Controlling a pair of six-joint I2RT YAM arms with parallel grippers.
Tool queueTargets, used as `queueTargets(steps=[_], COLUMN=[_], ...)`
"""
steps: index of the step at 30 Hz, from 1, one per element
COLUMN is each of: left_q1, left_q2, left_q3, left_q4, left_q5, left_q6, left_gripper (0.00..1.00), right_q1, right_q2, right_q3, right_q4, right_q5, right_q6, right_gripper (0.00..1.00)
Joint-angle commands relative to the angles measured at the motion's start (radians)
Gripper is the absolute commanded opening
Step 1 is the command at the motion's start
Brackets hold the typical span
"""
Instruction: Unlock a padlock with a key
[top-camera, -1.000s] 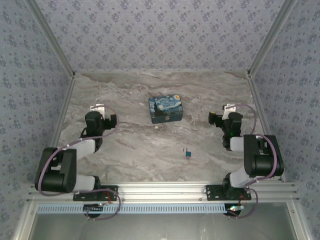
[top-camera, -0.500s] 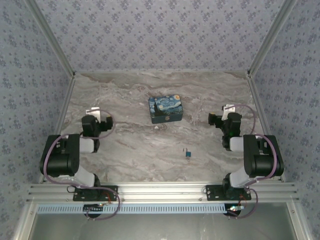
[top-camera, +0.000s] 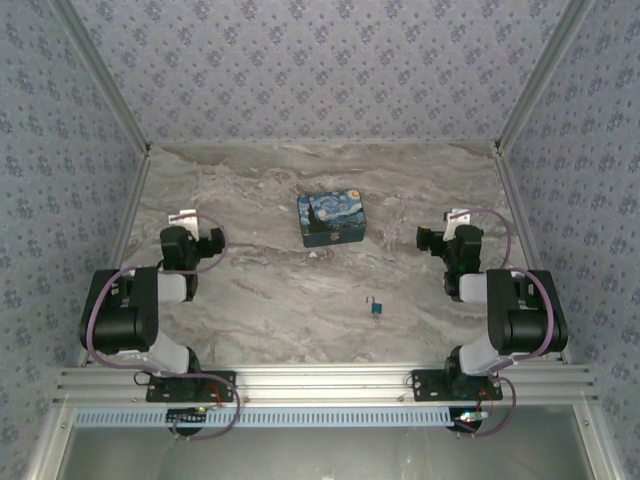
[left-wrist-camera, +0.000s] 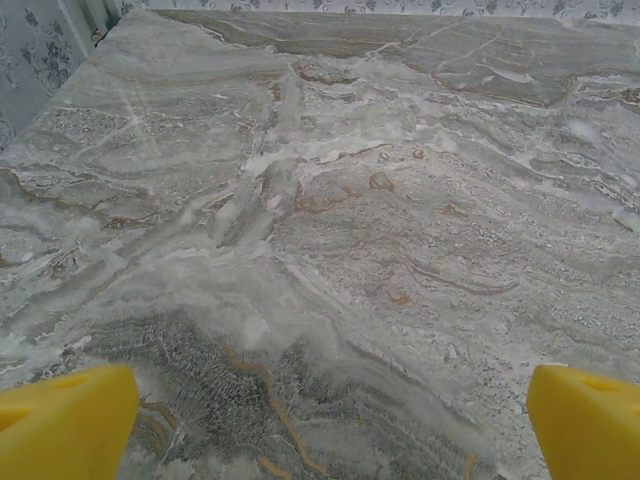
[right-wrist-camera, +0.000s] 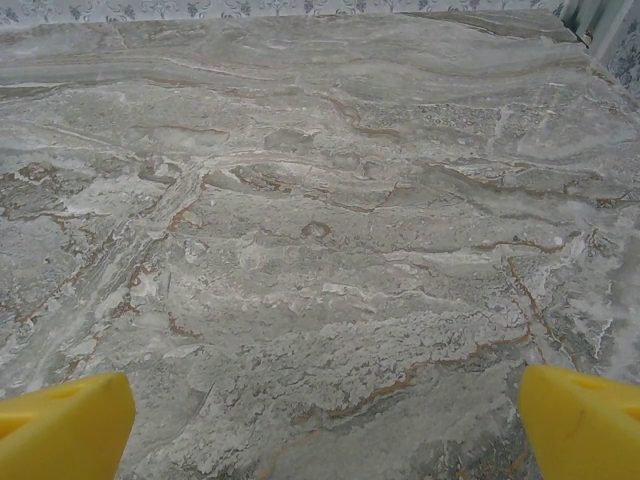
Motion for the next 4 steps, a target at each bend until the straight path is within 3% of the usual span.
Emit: queueTargets(steps=[1, 4], left_q1=[-0.003, -0.008], left_q2=[-0.007, -0.007], left_q3=[0.013, 0.013], left_q4=[0.002, 0.001], left_q5=[0.012, 0.002], left_q6=[-0.008, -0.006], left_gripper=[0.99, 0.99], right_q1=[0.005, 0.005], right_q2=[0.002, 0.003], right_q3=[0.008, 0.007], right_q4=[-0.001, -0.001], right_q5=[0.015, 0.015], right_q6=[-0.015, -0.015], right_gripper=[1.0, 1.0])
